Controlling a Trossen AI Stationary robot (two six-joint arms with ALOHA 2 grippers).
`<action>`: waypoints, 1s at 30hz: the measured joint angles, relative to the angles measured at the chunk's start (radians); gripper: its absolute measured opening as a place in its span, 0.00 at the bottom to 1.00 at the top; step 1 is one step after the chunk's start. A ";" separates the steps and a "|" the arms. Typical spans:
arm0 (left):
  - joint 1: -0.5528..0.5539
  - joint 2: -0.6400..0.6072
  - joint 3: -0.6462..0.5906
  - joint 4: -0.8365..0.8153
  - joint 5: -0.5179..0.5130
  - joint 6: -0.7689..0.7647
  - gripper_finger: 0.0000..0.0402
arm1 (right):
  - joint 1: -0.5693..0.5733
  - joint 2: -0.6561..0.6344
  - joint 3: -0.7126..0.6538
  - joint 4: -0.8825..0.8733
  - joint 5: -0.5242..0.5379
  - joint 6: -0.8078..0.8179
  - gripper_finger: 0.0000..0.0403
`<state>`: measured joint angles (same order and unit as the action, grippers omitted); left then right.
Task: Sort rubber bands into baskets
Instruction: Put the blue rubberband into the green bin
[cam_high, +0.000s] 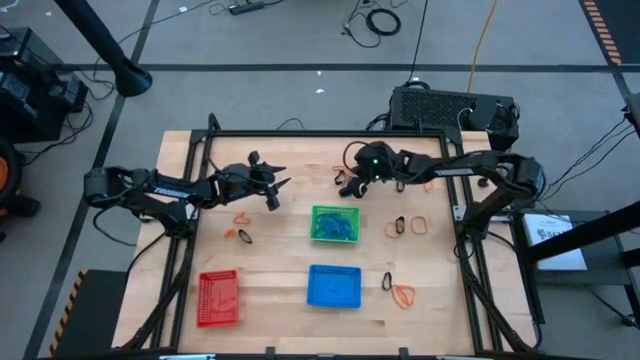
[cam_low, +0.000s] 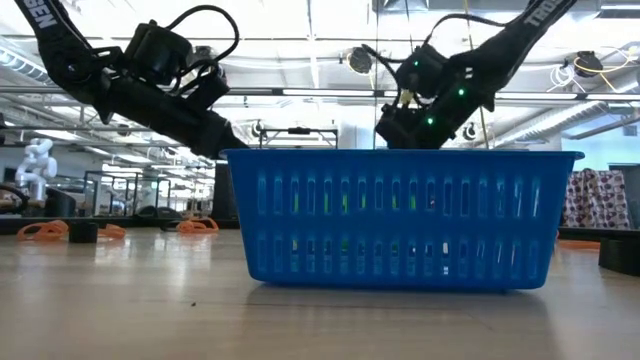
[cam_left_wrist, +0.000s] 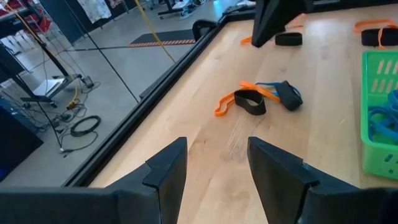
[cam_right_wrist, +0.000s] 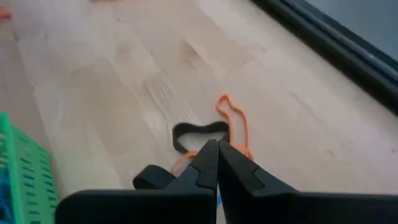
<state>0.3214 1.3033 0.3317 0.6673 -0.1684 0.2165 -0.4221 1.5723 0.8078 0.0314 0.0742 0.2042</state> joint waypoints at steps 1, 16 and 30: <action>0.000 0.000 0.000 0.000 0.000 0.000 0.44 | 0.000 0.011 0.000 -0.002 0.001 0.005 0.00; 0.000 0.000 0.000 0.005 0.000 -0.001 0.44 | -0.003 0.178 0.000 -0.011 0.006 0.076 0.31; 0.000 0.000 0.000 0.005 0.000 -0.001 0.44 | -0.001 0.092 -0.001 -0.080 -0.001 0.042 0.02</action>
<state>0.3210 1.3029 0.3317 0.6720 -0.1686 0.2157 -0.4232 1.6648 0.8065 -0.0484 0.0731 0.2458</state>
